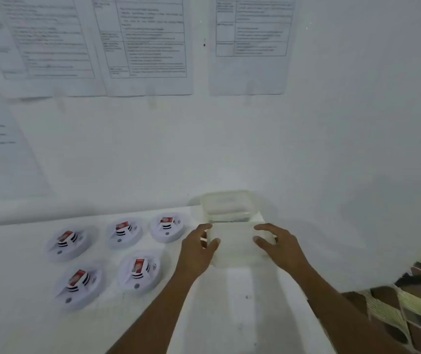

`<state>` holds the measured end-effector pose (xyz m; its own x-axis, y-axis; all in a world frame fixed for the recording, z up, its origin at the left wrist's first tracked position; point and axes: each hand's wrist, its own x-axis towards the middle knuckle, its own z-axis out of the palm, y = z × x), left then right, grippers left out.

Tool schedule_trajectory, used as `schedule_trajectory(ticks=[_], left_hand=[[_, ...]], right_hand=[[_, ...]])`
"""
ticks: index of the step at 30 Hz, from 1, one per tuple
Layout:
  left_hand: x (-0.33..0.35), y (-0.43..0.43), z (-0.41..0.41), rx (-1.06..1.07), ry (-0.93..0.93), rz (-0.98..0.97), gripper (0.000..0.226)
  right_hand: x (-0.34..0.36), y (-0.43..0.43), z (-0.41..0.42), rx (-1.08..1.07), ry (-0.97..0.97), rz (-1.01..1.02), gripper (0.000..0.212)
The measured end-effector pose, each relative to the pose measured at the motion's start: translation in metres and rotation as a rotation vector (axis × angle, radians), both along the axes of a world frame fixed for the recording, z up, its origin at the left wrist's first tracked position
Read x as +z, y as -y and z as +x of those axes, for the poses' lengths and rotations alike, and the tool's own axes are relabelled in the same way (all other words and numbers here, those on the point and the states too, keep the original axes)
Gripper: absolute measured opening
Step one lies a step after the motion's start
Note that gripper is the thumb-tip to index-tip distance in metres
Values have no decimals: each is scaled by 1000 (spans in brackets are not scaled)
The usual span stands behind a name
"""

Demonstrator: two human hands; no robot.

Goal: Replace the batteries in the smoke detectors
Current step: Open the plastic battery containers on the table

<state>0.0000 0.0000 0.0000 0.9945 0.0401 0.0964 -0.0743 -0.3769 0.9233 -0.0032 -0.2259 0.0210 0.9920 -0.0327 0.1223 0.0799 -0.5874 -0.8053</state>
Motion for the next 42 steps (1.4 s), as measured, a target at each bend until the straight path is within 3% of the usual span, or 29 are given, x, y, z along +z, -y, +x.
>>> schedule_trajectory(ticks=[5, 8, 17, 21, 26, 30, 34, 37, 42], left_hand=[[-7, -5, -20, -34, -121, -261, 29], [-13, -6, -32, -20, -92, -339, 26], [-9, -1, -37, -39, -30, -204, 23], [-7, -8, -31, -107, 15, -40, 24], [-6, -12, -29, -196, 114, 60, 20], [-7, -16, -42, -81, 152, 204, 39], [-5, -15, -64, -113, 109, 358, 49], [-4, -12, -63, -72, 98, 286, 43], [7, -3, -46, -54, -78, 85, 39]], right_hand=[[-13, 4, -17, 29, -66, 209, 26], [-14, 6, -20, 73, -99, 284, 22], [-10, 12, -26, 147, -270, 448, 27], [-4, 11, -26, 67, -189, 307, 21], [-3, 5, -39, -101, -85, 220, 33], [-12, -3, -53, -166, -21, 271, 32], [-16, -15, -63, -66, -112, 363, 27], [-12, -25, -62, -5, -163, 394, 26], [-1, -34, -52, 39, -189, 388, 25]])
